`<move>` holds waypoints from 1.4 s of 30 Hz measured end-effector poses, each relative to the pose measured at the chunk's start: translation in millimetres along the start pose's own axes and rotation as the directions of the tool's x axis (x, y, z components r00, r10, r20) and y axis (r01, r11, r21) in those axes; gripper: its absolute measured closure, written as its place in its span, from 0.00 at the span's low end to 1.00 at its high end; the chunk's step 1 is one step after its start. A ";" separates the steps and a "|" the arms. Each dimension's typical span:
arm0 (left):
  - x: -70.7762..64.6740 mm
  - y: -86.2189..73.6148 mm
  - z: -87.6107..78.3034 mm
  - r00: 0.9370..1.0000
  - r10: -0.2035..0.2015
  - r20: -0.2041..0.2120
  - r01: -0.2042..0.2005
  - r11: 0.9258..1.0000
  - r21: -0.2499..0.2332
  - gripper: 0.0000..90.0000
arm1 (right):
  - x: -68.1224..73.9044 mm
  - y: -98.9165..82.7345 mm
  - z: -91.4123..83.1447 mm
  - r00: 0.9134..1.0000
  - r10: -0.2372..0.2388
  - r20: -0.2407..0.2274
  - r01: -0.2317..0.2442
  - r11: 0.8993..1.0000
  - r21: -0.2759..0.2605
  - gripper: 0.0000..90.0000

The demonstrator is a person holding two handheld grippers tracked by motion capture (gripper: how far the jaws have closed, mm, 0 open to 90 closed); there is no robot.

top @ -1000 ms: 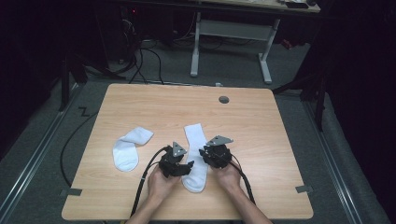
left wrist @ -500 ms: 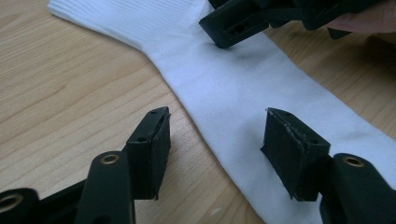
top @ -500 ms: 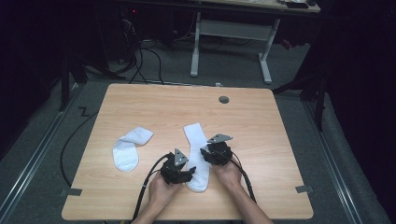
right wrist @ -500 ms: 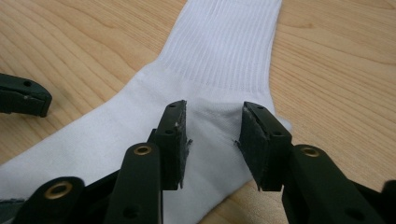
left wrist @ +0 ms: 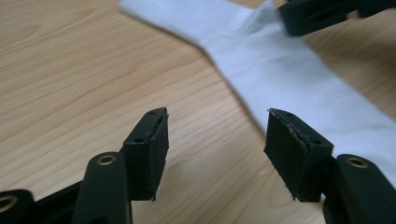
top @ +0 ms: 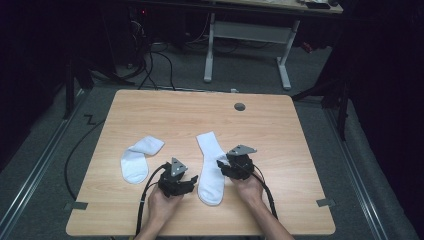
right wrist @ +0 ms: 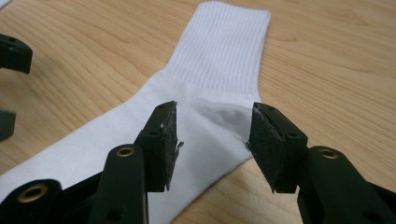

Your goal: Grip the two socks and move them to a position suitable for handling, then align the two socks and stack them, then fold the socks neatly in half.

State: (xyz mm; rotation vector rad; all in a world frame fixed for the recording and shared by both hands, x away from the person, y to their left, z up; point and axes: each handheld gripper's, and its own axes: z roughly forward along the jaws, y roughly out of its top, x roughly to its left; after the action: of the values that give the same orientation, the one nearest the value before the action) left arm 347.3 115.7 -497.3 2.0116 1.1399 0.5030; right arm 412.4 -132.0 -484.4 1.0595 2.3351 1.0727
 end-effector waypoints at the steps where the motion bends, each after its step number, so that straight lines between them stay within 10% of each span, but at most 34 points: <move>1: 6.0 -4.0 -1.5 1.000 -0.006 -0.028 0.006 1.000 0.018 0.44 | -0.5 -2.0 -6.3 1.000 0.001 -0.004 -0.001 1.000 -0.012 0.57; 18: 20.5 -16.8 -5.1 0.999 -0.013 -0.048 0.014 1.000 0.019 0.38 | -22.8 -38.1 -40.5 0.998 0.044 0.047 -0.044 0.999 0.000 0.58; 29: 31.2 -17.0 -13.3 0.996 -0.055 -0.071 0.057 0.998 0.035 0.39 | -45.5 -75.5 -58.7 0.979 0.096 0.178 -0.101 0.995 0.021 0.55; 42: 60.3 -2.7 -39.4 0.992 -0.084 -0.097 0.086 0.996 0.020 0.41 | -53.9 -79.4 -62.1 0.976 0.134 0.171 -0.140 0.990 0.023 0.47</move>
State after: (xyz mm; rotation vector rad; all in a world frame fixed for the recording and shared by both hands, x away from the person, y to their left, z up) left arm 351.9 184.4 -476.0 1.9677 1.2898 0.5504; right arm 373.1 -237.5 -504.1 1.2879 2.1804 0.9520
